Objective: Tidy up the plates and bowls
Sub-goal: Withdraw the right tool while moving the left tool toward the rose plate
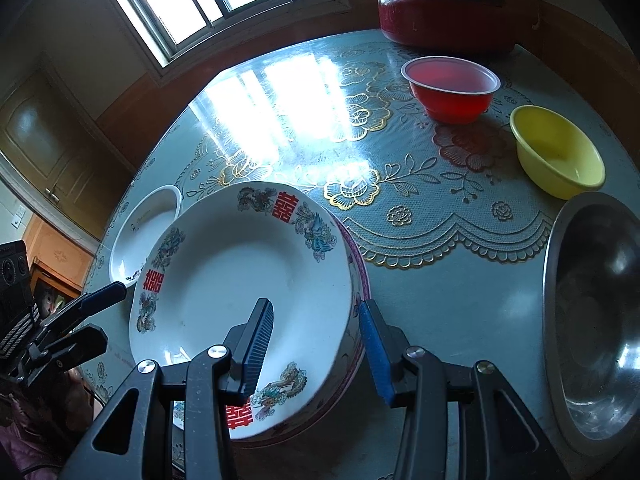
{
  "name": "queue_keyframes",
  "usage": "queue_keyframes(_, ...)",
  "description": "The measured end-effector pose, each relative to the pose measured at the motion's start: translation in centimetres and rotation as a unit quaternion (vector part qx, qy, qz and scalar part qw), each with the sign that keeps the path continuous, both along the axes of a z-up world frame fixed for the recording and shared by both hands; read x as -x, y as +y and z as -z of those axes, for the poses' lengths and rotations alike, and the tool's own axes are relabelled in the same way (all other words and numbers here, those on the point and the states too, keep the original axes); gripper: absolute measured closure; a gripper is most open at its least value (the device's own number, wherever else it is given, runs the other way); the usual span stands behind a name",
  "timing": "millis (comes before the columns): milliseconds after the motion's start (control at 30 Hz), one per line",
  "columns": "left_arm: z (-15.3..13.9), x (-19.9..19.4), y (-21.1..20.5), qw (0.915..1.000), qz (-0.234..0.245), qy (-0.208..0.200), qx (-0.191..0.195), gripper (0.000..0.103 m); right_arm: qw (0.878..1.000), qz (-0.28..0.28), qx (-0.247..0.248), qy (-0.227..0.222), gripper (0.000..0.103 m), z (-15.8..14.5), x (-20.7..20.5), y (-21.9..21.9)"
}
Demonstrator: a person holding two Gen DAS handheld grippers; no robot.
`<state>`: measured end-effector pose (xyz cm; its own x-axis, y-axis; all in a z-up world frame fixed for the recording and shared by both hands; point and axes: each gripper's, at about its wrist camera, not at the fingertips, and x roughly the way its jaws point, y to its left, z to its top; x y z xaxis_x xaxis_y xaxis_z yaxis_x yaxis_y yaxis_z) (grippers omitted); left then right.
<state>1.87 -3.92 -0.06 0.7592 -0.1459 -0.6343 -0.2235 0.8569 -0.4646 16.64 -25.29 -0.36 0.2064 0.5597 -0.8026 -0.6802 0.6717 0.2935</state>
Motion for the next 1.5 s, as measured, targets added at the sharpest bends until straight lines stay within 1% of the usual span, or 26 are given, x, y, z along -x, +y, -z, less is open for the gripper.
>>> queue_keyframes(167, 0.3, 1.7, 1.4, 0.9993, -0.035, 0.008, 0.003, 0.006, 1.0, -0.007, -0.008, -0.015, 0.057, -1.1, 0.3, 1.5)
queue_keyframes(233, 0.3, 2.3, 2.0, 0.9987, -0.049, 0.011, 0.0, 0.005, 1.0, -0.019, -0.011, -0.018, 0.057, -1.4, 0.7, 2.4)
queue_keyframes(367, 0.5, 3.1, 3.0, 0.9963, -0.079, 0.03, -0.018, 0.005, 0.999, -0.046, -0.015, -0.016, 0.057, -1.6, 1.3, 4.5)
queue_keyframes(567, 0.5, 4.4, 4.3, 0.9922, -0.113, 0.042, -0.032, 0.005, 0.995, -0.096, -0.033, 0.007, 0.057, -1.7, 2.5, 8.0)
queue_keyframes(667, 0.6, 4.9, 5.0, 0.9892, -0.129, 0.052, -0.045, 0.005, 0.992, -0.119, -0.041, 0.024, 0.057, -1.7, 2.8, 10.0)
queue_keyframes(800, 0.6, 5.5, 5.8, 0.9861, -0.143, 0.06, -0.058, 0.005, 0.988, -0.139, -0.046, 0.045, 0.057, -1.5, 2.9, 12.6)
queue_keyframes(900, 0.7, 5.8, 6.4, 0.9841, -0.152, 0.064, -0.066, 0.005, 0.987, -0.148, -0.045, 0.049, 0.057, -1.6, 2.9, 14.5)
queue_keyframes(1033, 0.9, 6.1, 7.3, 0.9837, -0.157, 0.065, -0.058, 0.005, 0.985, -0.156, -0.043, 0.053, 0.057, -1.8, 2.7, 16.7)
queue_keyframes(1167, 1.4, 6.4, 8.6, 0.9841, -0.161, 0.068, -0.035, 0.005, 0.985, -0.159, -0.034, 0.056, 0.057, -1.5, 2.4, 18.5)
queue_keyframes(1267, 2.0, 6.5, 9.6, 0.9828, -0.168, 0.074, -0.018, 0.005, 0.985, -0.159, -0.026, 0.055, 0.057, -1.2, 2.1, 19.8)
queue_keyframes(1400, 2.8, 6.9, 11.4, 0.9827, -0.17, 0.066, 0.031, 0.005, 0.986, -0.15, -0.018, 0.063, 0.057, -0.7, 1.2, 21.0)
queue_keyframes(1500, 3.2, 7.2, 12.5, 0.9801, -0.182, 0.064, 0.048, 0.006, 0.987, -0.143, -0.012, 0.07, 0.057, -0.2, 0.4, 21.9)
